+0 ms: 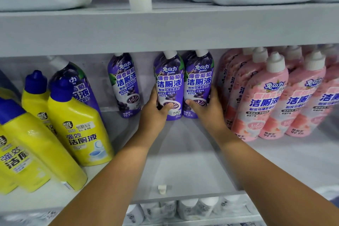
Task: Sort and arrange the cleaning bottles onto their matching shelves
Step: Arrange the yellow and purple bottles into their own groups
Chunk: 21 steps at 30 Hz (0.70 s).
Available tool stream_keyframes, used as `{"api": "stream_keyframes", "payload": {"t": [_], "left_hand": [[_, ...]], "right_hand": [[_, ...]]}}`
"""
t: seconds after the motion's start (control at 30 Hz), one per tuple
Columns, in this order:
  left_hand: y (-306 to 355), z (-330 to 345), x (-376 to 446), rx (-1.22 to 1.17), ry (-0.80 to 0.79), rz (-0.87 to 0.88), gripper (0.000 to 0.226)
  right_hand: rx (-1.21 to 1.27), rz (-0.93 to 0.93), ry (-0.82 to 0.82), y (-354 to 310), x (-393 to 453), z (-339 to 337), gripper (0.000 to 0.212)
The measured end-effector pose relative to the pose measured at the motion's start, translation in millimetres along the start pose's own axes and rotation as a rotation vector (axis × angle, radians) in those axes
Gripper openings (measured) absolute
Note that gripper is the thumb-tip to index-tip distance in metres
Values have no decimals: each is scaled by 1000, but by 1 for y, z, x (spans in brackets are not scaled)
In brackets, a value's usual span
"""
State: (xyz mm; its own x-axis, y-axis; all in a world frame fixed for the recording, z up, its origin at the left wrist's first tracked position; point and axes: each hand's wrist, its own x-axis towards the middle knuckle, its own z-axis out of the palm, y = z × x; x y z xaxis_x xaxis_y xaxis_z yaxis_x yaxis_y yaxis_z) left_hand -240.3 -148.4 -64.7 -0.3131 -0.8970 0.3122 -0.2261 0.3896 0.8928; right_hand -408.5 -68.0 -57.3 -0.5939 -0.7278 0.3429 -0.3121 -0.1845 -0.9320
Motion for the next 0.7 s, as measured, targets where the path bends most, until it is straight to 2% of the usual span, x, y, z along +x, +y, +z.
{"api": "stream_keyframes", "payload": {"t": [0.13, 0.47, 0.5, 0.6, 0.63, 0.7], "left_hand": [[0, 0, -1, 11, 49, 1, 57], [10, -4, -7, 23, 65, -62, 51], [16, -8, -10, 33, 112, -44, 49], [33, -33, -21, 92, 292, 28, 45], [41, -43, -30, 59, 327, 36, 41], [59, -62, -53, -40, 363, 52, 38]], "right_hand": [[43, 4, -29, 0, -2, -2, 62], [-52, 6, -42, -3, -5, -3, 59], [-58, 2, -5, -6, -10, -4, 59], [-162, -91, 246, -20, -39, 3, 64], [-136, -139, 251, -32, -53, 10, 57], [-36, -187, 108, -60, -72, 29, 39]]}}
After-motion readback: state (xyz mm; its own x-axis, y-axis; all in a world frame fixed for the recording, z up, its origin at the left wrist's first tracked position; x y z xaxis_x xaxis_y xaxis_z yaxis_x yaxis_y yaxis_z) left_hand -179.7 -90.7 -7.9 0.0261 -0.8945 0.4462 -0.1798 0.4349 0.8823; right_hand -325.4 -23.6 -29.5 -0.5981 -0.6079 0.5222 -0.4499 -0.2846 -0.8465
